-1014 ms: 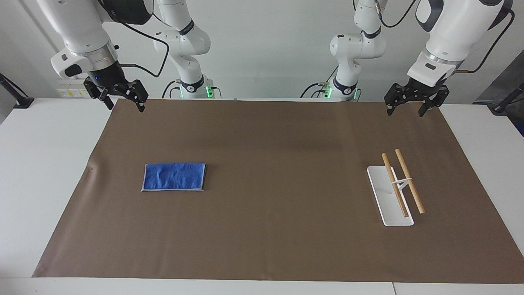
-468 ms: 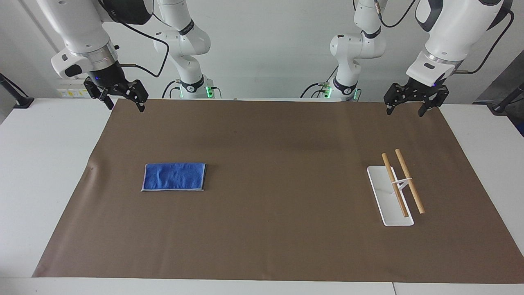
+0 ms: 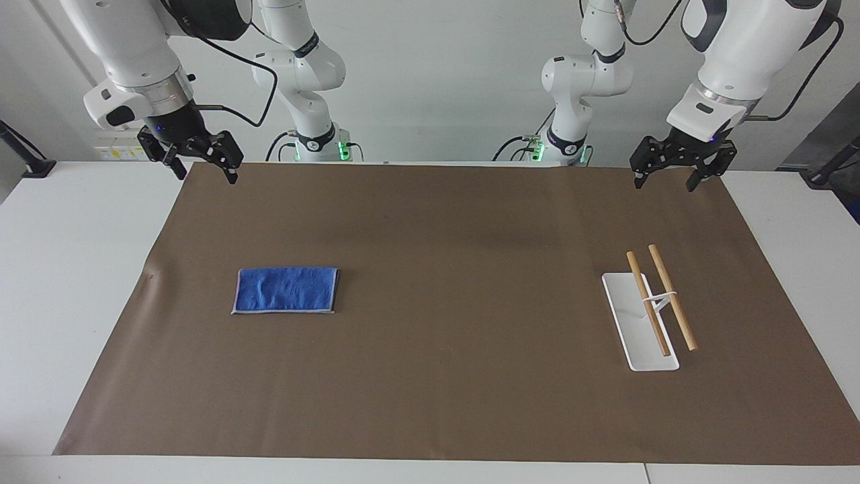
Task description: Right arm passes towel to left arm to hang
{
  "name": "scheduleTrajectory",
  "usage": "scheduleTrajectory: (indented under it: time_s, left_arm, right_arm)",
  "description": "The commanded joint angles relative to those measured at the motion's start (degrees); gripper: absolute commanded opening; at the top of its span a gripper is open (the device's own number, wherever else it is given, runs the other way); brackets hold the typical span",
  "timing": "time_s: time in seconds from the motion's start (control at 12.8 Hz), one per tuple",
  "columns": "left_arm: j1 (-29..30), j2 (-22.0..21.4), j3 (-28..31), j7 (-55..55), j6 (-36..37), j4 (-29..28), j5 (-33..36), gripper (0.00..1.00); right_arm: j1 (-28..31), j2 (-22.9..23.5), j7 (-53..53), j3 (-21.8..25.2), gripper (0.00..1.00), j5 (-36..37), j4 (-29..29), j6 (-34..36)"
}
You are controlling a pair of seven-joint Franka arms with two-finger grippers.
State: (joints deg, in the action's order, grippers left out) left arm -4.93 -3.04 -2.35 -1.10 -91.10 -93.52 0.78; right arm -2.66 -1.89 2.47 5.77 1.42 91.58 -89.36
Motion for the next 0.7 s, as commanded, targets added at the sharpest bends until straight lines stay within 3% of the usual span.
scheduleTrajectory:
  time_s: [0.0, 0.39, 0.47, 0.62]
  left_arm:
    - [-0.61, -1.00, 0.51, 0.04, 0.05, -0.61, -0.51, 1.00]
    - [-0.61, -1.00, 0.51, 0.04, -0.21, -0.61, -0.51, 1.00]
    - [-0.61, -1.00, 0.51, 0.04, -0.39, -0.70, -0.51, 1.00]
    - [-0.61, -1.00, 0.51, 0.04, -0.39, -0.70, -0.51, 1.00]
  right_arm:
    - [0.20, -1.27, 0.34, -0.33, 1.00, -0.54, 0.97, 0.07]
    - [0.12, -2.23, -3.17, -0.41, 1.00, -0.36, 3.69, -2.91]
    - [0.64, -3.02, -3.35, -0.33, 1.00, -0.54, 5.78, -4.14]
    - [0.82, -6.26, -8.33, -0.33, 1.00, -0.63, 15.33, -14.29]
